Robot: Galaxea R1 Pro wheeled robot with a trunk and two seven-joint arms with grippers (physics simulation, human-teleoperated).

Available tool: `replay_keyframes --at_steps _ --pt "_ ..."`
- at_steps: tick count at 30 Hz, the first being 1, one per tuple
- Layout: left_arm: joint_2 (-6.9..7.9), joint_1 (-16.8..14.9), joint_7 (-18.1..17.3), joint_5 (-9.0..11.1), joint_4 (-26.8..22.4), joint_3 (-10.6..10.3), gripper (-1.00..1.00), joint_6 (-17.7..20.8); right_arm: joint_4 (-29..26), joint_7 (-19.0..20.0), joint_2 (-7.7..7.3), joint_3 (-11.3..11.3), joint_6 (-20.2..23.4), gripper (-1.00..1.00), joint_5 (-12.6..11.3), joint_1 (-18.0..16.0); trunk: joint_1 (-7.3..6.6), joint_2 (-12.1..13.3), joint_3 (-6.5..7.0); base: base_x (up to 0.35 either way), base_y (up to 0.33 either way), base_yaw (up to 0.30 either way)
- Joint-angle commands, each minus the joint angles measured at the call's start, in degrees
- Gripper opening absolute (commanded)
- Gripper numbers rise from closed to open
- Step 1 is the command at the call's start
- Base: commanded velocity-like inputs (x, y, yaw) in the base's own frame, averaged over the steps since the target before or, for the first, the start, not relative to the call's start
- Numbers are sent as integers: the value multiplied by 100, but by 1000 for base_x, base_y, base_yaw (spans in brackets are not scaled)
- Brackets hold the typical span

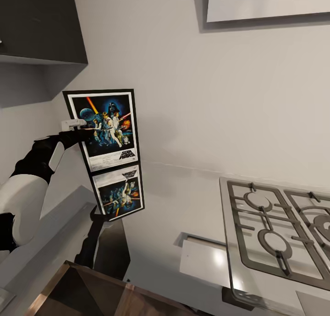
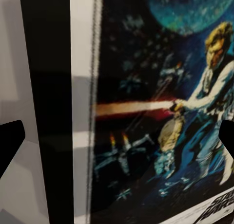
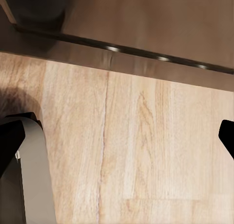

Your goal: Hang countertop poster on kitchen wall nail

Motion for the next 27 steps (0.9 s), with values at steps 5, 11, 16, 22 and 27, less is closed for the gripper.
replay_keyframes --at_steps 5,11,16,22,27 --pt "6 -2 -23 59 -11 16 100 50 -9 -21 0 7 -4 100 6 2 0 -3 -5 6 0 0" --pt "8 -2 -30 63 -12 16 100 50 -9 -21 0 7 -4 100 6 2 0 -3 -18 1 0 0" --pt "8 -2 -31 66 -12 16 100 50 -9 -21 0 7 -4 100 6 2 0 -3 -44 0 0 0" --pt "10 -2 -32 67 -12 16 100 50 -9 -21 0 7 -4 100 6 2 0 -3 -79 0 0 0" --pt "10 -2 -32 67 -12 16 100 50 -9 -21 0 7 -4 100 6 2 0 -3 -96 0 0 0"
